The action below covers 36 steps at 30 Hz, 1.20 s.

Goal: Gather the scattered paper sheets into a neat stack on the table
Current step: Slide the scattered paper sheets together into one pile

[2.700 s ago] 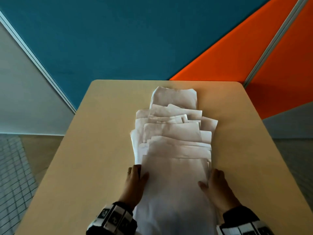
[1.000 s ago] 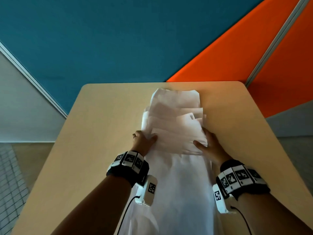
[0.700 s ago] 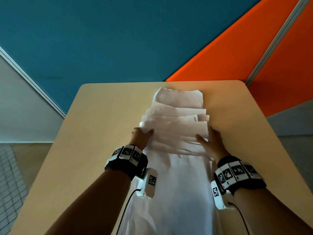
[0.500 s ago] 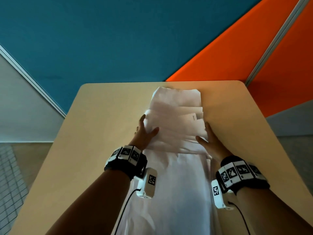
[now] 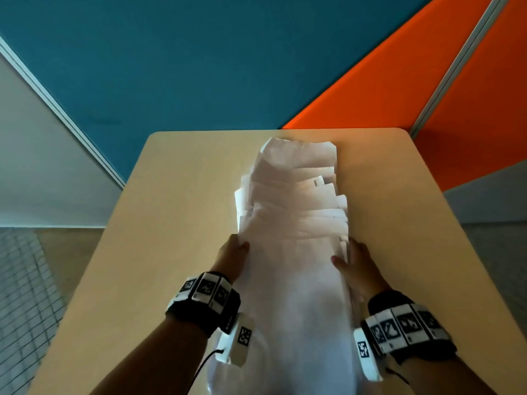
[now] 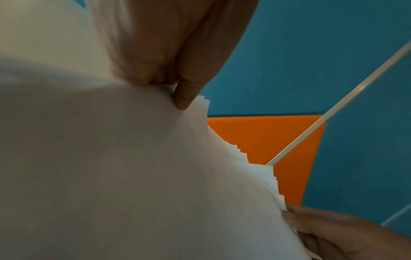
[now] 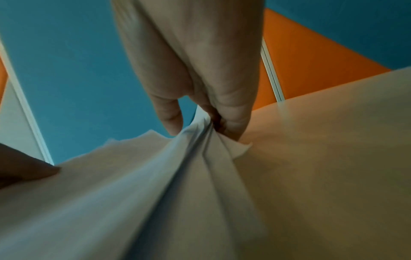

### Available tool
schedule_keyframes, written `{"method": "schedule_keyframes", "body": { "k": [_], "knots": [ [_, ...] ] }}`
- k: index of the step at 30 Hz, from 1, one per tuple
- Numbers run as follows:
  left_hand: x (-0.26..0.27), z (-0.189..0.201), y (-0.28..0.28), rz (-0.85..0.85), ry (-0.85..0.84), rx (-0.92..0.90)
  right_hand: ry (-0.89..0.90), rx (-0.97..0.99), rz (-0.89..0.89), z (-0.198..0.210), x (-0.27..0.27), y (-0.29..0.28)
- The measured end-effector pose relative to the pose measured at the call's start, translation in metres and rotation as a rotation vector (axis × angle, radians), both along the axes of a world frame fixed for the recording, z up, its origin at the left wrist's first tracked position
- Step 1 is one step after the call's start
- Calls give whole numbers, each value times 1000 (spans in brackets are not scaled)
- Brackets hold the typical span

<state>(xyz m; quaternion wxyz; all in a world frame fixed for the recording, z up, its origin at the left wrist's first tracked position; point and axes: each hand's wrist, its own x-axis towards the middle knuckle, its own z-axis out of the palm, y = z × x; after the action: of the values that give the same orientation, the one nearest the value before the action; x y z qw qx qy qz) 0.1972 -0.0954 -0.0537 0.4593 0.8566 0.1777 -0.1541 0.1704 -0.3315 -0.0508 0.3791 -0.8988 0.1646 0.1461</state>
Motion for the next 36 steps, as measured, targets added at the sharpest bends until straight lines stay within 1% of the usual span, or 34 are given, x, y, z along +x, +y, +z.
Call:
{"method": "schedule_keyframes", "body": {
  "k": [2,5,7,10,13,15,16,17,19,21,22,24,25,26,27,28,29,31,32,34,36],
  "knots": [
    [-14,2,4,34,14,-31,19,-22,16,7,-10,-10],
    [-42,1,18,49,7,-47,81,-82,16,16,-45,-28],
    [-64,1,24,2,14,-42,80,-101,9,16,-74,-30],
    [-86,2,16,-94,25,20,51,-133,27,7,-106,-13],
    [-92,6,4,-92,27,67,39,-82,40,5,-113,-2],
    [-95,6,9,-99,1,89,25,-25,41,9,-115,-11],
    [-101,8,14,-141,-12,114,12,-22,83,11,-121,-17],
    [-108,10,21,-215,-20,145,-1,-29,170,13,-127,-24],
    [-135,17,31,-461,-45,217,26,-104,433,17,-148,-34],
    [-167,16,38,-735,-56,339,88,-280,693,15,-170,-36],
    [-179,14,40,-835,-49,430,116,-365,757,11,-179,-37],
    [-201,9,43,-946,-22,550,149,-435,781,8,-191,-38],
    [-207,9,41,-986,-48,598,134,-440,784,5,-196,-37],
    [-210,8,39,-1020,-108,667,68,-442,780,1,-199,-36],
    [-211,10,36,-1023,-100,715,-33,-452,773,-1,-200,-34],
    [-210,13,31,-987,-149,782,-108,-461,755,-4,-199,-32],
    [-208,14,27,-990,-160,813,-135,-449,737,-4,-196,-29],
    [-201,14,23,-1031,-160,748,-143,-439,750,-6,-188,-25],
    [-198,16,20,-1029,-182,744,-158,-435,764,-8,-183,-24],
    [-191,14,15,-989,-206,774,-177,-422,759,-11,-172,-22],
    [-185,11,14,-933,-205,818,-191,-464,720,-12,-161,-20]
  ]
}}
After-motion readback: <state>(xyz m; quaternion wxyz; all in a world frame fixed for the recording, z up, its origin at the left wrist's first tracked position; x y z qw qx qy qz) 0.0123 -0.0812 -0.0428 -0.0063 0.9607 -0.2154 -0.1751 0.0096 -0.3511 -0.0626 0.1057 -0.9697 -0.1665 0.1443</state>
